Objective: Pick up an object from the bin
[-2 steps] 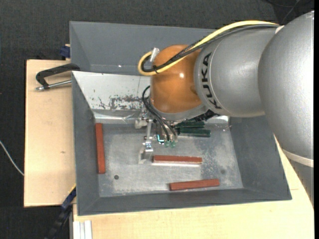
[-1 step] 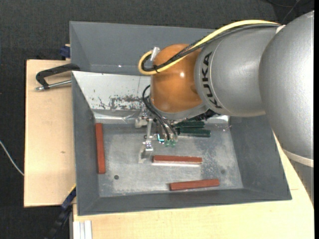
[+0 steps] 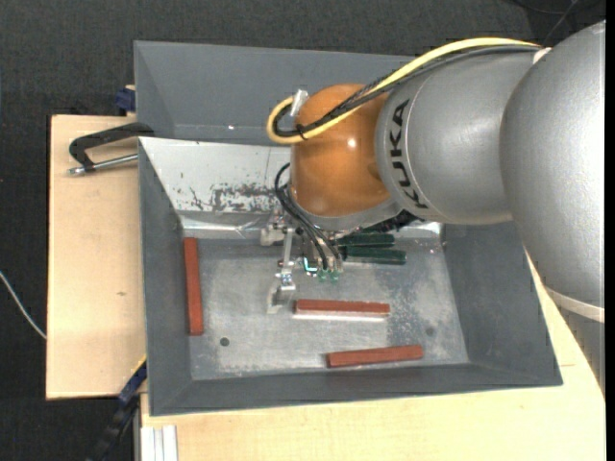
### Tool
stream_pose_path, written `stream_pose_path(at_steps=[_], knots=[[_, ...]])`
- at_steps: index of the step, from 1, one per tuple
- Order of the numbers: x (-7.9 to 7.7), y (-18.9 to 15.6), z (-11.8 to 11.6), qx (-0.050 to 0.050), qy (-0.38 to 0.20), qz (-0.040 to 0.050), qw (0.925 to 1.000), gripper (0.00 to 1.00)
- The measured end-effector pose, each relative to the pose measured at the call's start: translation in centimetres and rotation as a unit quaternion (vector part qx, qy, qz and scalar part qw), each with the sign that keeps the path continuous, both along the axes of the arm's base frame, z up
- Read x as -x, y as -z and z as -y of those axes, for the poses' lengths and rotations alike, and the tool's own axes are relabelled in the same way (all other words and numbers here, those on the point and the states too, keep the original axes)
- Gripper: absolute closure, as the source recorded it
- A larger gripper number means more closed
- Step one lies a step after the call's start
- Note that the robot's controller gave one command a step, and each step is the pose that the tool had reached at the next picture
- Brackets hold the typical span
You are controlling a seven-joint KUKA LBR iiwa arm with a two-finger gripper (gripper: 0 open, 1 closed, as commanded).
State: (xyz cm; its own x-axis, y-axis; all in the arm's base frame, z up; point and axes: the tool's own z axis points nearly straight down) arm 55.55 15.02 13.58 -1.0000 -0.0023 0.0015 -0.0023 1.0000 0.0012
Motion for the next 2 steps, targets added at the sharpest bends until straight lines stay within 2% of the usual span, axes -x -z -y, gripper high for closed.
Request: stream_pose_path(at_steps=[1,2], knots=[[-1.4,-1.9,-2.3,0.000,-0.045,0.0027,0.9990,0.00],[1.7,-4.6,2.4,0.000,-0.089,0.0006,0.9961,0.00]])
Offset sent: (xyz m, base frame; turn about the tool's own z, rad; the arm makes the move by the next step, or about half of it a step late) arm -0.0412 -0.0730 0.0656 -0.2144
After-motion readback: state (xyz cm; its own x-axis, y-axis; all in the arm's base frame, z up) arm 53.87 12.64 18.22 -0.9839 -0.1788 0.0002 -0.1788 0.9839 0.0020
